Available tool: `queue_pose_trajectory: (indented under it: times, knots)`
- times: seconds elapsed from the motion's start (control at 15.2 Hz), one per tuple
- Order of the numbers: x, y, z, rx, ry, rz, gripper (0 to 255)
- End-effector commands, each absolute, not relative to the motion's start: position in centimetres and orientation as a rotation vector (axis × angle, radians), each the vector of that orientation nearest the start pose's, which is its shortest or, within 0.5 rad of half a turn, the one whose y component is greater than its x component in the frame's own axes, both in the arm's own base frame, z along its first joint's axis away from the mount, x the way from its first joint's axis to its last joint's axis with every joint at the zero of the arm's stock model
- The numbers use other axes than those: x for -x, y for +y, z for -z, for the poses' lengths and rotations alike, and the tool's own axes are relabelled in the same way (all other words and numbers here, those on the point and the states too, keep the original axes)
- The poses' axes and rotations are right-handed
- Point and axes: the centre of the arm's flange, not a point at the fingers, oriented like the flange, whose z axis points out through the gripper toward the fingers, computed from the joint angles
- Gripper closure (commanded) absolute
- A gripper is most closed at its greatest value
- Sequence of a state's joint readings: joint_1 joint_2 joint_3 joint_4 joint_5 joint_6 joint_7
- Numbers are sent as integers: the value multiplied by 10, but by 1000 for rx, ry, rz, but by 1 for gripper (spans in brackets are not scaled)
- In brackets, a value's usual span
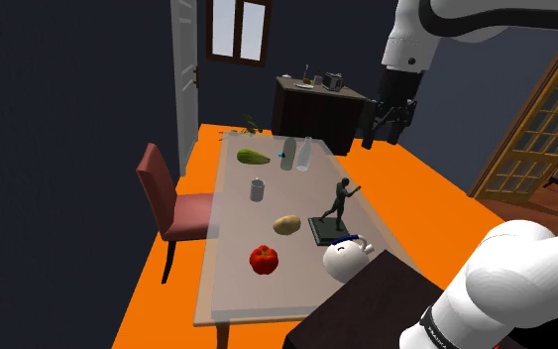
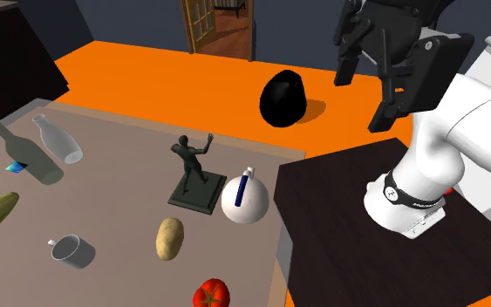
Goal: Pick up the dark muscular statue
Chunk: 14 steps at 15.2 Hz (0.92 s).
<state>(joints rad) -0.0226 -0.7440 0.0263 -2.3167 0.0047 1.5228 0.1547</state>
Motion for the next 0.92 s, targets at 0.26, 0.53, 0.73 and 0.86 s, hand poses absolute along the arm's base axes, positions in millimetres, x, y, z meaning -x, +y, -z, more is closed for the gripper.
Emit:
queue_pose_trajectory:
  times: [0.26, 0.53, 0.73, 0.86]
  knots:
    - [-338, -27, -559, 3152, 289, -60, 0]
    - [-362, -59, -527, 3155, 329, -42, 0]
    - [-380, -83, -503, 3157, 359, -29, 0]
    - [-391, -99, -487, 3158, 379, -20, 0]
